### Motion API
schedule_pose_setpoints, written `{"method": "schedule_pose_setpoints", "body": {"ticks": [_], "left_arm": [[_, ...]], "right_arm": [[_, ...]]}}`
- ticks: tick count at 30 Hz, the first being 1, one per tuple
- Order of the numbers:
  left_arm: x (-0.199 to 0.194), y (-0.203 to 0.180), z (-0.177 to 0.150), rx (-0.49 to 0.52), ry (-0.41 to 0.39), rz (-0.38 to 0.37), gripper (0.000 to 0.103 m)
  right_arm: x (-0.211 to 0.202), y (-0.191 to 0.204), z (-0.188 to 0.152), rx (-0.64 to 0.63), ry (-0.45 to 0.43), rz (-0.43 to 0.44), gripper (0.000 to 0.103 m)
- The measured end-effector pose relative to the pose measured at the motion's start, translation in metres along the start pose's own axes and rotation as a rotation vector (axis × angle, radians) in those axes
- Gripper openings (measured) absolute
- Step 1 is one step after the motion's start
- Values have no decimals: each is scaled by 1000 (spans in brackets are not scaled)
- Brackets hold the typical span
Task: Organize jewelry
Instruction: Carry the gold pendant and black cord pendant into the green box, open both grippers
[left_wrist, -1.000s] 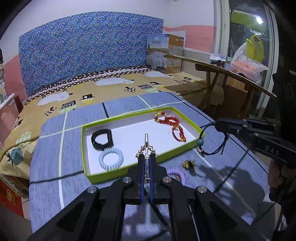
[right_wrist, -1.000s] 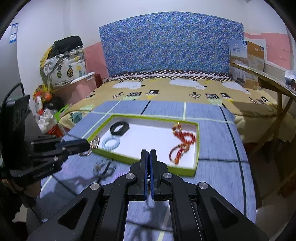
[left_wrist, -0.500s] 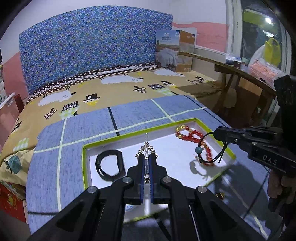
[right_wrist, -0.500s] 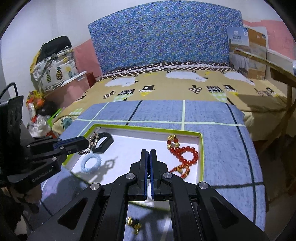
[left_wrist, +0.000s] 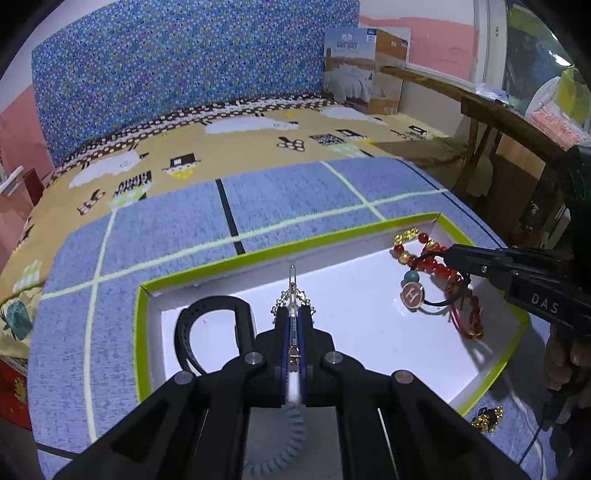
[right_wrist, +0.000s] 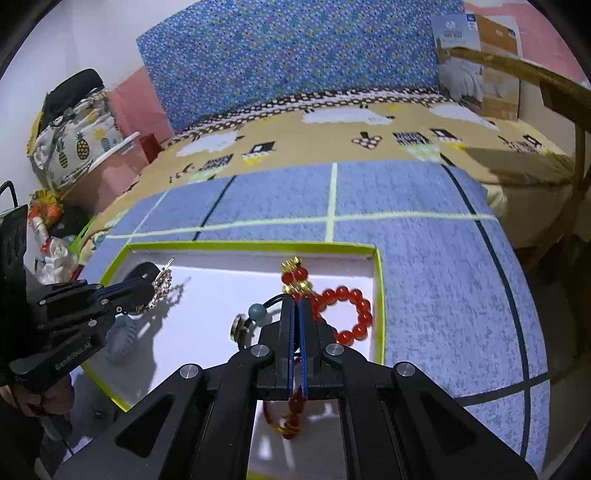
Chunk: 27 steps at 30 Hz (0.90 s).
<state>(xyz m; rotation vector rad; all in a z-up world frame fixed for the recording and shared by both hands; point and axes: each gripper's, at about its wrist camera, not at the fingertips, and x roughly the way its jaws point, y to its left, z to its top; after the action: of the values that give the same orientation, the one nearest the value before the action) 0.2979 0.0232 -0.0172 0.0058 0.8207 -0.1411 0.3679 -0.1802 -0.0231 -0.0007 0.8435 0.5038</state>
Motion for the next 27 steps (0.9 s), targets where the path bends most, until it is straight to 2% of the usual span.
{"method": "schedule_pose_setpoints", "body": {"ticks": [4,6,8,18,27], "left_arm": [[4,-1,-2,-9,9,-7,5],[4,-1,-2,-13,10,-16,5],[2,-1,-3,-22,6,-20,5],[-39,0,-14,-69,-71,-32,5],[-98,-7,-48,-112,-145,-12,6]], "right_arm": [[-1,2,-1,-19,2,-10,4],[-3,3,-2,-31,-4,-12,16],[-5,4,-4,-39,-8,-18,18],[-49,16,-22,-50,-80,-12,19],[-110,40,-59,-75,-156,-5,20]]}}
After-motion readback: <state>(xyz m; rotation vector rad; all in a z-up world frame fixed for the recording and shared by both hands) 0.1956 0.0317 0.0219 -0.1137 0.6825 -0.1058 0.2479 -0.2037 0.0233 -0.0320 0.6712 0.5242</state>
